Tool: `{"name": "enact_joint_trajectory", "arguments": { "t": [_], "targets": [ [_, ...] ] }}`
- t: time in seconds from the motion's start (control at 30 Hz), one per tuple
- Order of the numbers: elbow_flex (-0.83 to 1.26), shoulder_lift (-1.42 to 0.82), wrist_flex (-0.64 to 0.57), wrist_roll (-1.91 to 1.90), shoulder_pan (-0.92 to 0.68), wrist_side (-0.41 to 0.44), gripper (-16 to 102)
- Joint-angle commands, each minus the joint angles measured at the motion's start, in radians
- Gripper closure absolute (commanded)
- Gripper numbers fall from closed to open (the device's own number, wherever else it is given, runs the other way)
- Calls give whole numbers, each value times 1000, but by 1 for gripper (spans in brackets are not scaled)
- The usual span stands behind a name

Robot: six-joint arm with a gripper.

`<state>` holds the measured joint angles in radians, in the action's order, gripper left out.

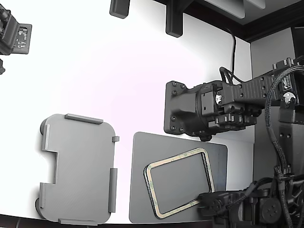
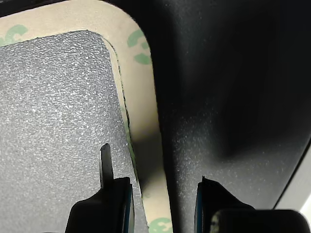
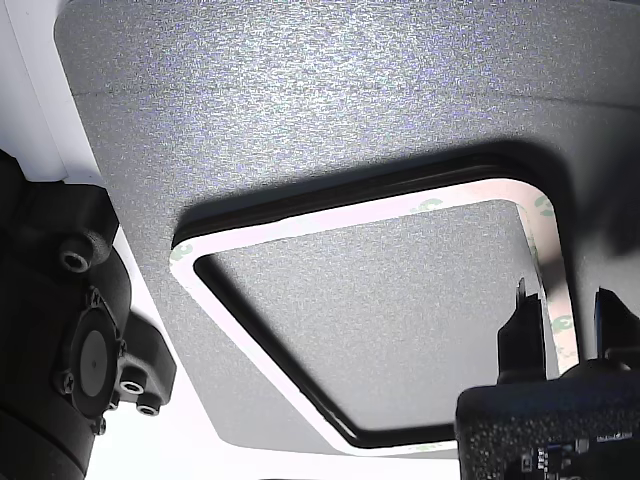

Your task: Grab top frame and put it into gray box.

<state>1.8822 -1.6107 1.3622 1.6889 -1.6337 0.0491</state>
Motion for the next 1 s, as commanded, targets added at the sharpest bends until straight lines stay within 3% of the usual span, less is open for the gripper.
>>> {"name": "enact_joint_trajectory", "arguments": {
  "t": [0.0,0.57,0.8,0.83,0.87,0.9,0.97],
  "targets": [
    [-9,-26,-12,2,9,-2,36],
    [28,-37,-55,14,5,0,46],
    [23,-37,-55,40,5,-2,56],
    [18,-37,-49,40,5,-8,59],
    [17,-41,-52,38,5,-29,86],
    [23,-51,-64,34,3,-32,96],
    [9,-49,-51,34,2,-25,96]
  ]
}}
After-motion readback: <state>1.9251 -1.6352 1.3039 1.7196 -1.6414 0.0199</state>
